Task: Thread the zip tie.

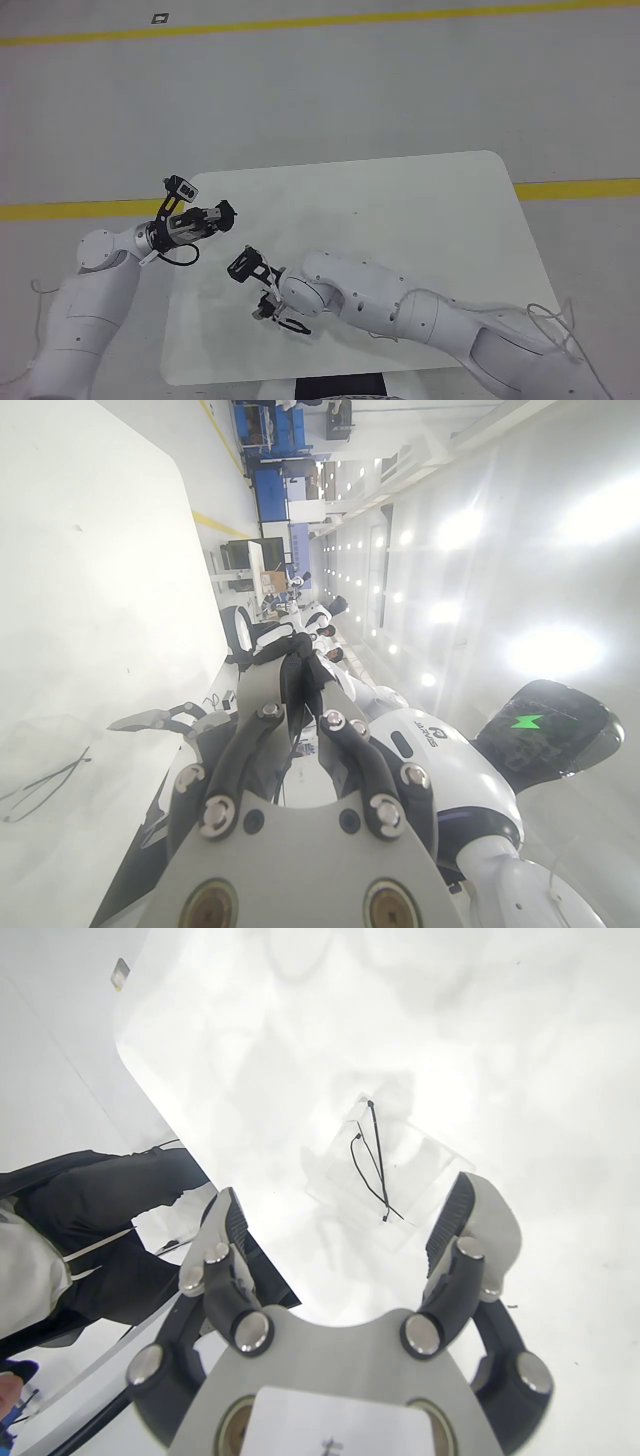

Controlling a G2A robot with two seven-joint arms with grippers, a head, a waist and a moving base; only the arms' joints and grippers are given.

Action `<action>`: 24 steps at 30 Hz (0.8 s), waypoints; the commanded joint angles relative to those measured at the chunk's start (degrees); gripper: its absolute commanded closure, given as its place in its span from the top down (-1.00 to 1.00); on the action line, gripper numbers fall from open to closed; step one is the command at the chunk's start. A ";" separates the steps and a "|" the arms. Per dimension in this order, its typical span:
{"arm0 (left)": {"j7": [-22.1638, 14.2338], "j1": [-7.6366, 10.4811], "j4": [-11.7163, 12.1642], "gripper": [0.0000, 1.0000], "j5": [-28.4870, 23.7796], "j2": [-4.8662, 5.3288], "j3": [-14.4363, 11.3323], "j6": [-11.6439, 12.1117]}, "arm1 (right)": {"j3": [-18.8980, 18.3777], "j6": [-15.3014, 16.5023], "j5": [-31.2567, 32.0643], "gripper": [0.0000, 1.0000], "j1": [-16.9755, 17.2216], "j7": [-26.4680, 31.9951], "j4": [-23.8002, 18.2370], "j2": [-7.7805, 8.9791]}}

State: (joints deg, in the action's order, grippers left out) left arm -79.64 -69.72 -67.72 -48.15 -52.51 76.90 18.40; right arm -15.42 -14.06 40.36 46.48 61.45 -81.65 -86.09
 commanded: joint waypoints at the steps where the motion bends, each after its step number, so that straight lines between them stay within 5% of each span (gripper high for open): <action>1: 0.00 0.00 0.00 -1.00 0.00 0.00 0.00 0.00 | 0.34 -0.11 0.45 -0.26 -0.25 0.20 1.06 -0.74; 8: 0.00 0.00 0.00 -1.00 0.00 0.00 0.00 0.00 | 1.68 0.09 1.89 -0.64 -1.31 2.34 5.69 -3.63; 24: 0.00 0.00 0.00 -1.00 0.00 0.00 0.00 0.00 | 2.59 0.50 5.01 -0.68 -1.54 4.12 14.91 -8.59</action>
State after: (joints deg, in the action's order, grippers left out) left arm -79.64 -69.72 -67.72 -48.15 -52.51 76.90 18.40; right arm -12.84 -13.63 45.19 44.92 65.50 -67.23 -94.44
